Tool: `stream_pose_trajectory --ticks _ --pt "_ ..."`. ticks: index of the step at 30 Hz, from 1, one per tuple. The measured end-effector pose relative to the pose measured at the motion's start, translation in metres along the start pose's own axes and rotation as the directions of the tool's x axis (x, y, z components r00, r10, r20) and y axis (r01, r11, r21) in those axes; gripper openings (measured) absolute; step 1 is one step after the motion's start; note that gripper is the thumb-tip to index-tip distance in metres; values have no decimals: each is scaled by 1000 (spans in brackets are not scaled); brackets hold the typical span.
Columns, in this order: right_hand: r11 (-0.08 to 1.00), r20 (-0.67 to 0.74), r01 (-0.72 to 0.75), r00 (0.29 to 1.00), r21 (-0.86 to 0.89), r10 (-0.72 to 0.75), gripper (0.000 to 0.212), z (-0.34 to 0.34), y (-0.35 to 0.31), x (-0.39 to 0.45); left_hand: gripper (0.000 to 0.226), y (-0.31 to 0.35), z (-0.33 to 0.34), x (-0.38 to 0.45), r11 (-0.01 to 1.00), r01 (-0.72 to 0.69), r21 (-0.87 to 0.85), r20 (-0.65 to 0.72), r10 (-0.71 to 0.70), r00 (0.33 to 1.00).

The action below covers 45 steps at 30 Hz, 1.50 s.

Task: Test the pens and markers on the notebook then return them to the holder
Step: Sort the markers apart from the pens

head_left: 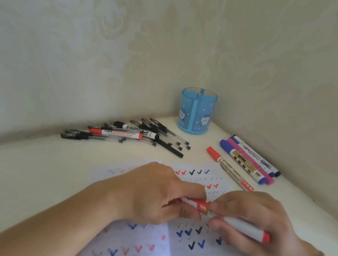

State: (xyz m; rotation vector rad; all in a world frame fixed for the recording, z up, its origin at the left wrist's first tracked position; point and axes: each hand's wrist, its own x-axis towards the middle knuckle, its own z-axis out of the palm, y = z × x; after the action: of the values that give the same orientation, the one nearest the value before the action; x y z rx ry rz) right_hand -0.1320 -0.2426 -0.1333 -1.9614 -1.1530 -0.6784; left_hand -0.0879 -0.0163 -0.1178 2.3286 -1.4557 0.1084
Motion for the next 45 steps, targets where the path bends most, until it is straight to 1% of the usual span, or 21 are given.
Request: stream_pose_trajectory --ticks 2,3,4,5,6,8,10,11,13,15,17,19,20,23,25,27,29,35,40,45 --pt "990 -89 -116 988 84 123 9 -4 -7 0 40 -4 -4 -2 991 100 -89 -7 -101 995" --pt "968 -151 -191 965 165 216 9 -7 -9 0 44 -7 -8 -4 977 135 -163 -32 -142 989" --pt "928 -211 -256 925 272 317 10 -11 -9 -1 41 -12 -12 -7 960 154 -236 -72 -175 982" --pt "868 -243 -299 877 398 414 12 -17 -7 0 31 -17 -14 -9 944 175 -279 -117 -214 970" --pt "785 -232 -328 832 525 503 20 -23 -5 1 28 -23 -15 -12 934 199 -296 -169 -256 952" --pt "579 -109 -407 746 707 657 39 -33 1 3 50 -29 -14 -12 924 256 -284 -220 -323 921" --pt "412 16 -488 660 769 751 51 -38 6 0 67 -31 -10 -10 931 291 -219 -198 -335 921" --pt "353 73 -524 630 775 773 52 -40 6 -3 68 -31 -9 -9 936 290 -201 -186 -327 927" --pt "261 166 -580 579 772 798 52 -39 1 -12 62 -30 -6 -7 941 261 -217 -190 -303 934" --pt "211 192 -603 534 769 823 56 -39 -4 -22 57 -30 -4 -4 939 239 -248 -194 -290 937" --pt "244 123 -597 507 764 853 59 -39 -6 -28 55 -30 -3 -4 931 247 -270 -192 -303 933" --pt "324 46 -604 515 728 856 59 -38 -9 -27 52 -29 -4 -4 912 276 -304 -194 -343 919" --pt "362 16 -622 516 694 856 58 -37 -11 -26 50 -28 -5 -4 896 296 -331 -187 -370 910" --pt "434 -48 -735 482 521 875 48 -32 -20 -20 39 -23 -8 -4 842 350 -410 -145 -439 887" --pt "426 -73 -776 446 464 892 44 -30 -20 -19 38 -20 -10 -3 826 372 -423 -124 -459 880" --pt "407 -67 -792 426 454 902 49 -29 -20 -18 40 -17 -12 -2 829 392 -399 -114 -469 876" --pt "402 -66 -807 416 433 907 49 -28 -20 -18 40 -17 -12 -2 830 410 -378 -102 -478 872" --pt "443 -66 -836 447 325 892 44 -27 -18 -21 34 -22 -9 -3 867 426 -258 -91 -461 883" --pt "426 -55 -838 435 340 899 45 -27 -16 -23 32 -23 -8 -3 871 420 -256 -80 -452 889" --pt "425 -109 -827 416 368 903 47 -27 -12 -24 29 -25 -7 -4 886 388 -254 -93 -422 902"
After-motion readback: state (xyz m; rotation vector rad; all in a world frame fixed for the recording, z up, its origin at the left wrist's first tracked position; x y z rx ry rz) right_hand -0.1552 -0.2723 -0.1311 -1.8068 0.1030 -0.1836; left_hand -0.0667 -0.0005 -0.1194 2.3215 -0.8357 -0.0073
